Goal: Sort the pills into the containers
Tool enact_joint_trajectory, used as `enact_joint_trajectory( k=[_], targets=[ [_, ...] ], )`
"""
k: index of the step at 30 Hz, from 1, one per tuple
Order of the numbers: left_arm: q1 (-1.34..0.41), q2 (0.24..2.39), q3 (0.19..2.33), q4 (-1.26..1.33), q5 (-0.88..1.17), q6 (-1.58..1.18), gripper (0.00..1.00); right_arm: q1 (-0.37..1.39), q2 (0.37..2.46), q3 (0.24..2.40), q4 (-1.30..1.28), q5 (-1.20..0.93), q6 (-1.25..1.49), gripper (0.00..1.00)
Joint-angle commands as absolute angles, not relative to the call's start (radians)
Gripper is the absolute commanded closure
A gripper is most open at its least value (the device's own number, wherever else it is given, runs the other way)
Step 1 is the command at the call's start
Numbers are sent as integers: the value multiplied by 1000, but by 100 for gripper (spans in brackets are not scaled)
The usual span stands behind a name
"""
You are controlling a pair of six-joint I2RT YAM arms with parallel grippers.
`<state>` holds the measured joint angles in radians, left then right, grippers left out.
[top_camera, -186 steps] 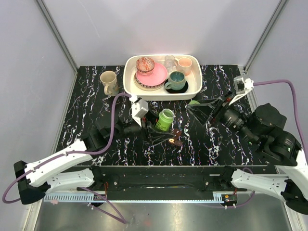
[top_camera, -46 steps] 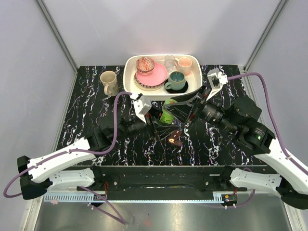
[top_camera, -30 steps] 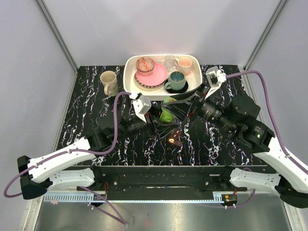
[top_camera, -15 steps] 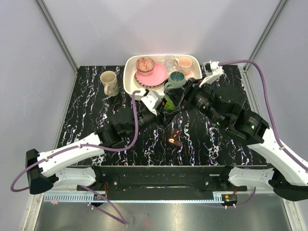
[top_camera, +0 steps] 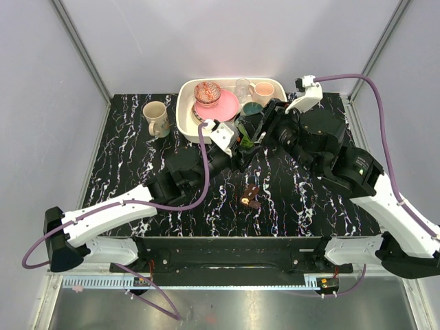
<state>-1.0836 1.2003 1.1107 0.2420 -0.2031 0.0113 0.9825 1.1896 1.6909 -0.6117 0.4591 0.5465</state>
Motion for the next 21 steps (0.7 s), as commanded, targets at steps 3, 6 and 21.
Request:
enact_joint_trajectory(
  k=[3,6,21],
  targets=[
    [-1057,1158,1200,586,-308,3,100,994,1233,1755,-854,511,575,94],
    [-1057,1154,1187,587,-299,5,100,993,1227,1753,-818,467,546,79],
    [-1057,1146,1121,615,-273,-51,100,994,1135,1652,-609,324,414,40]
  ],
)
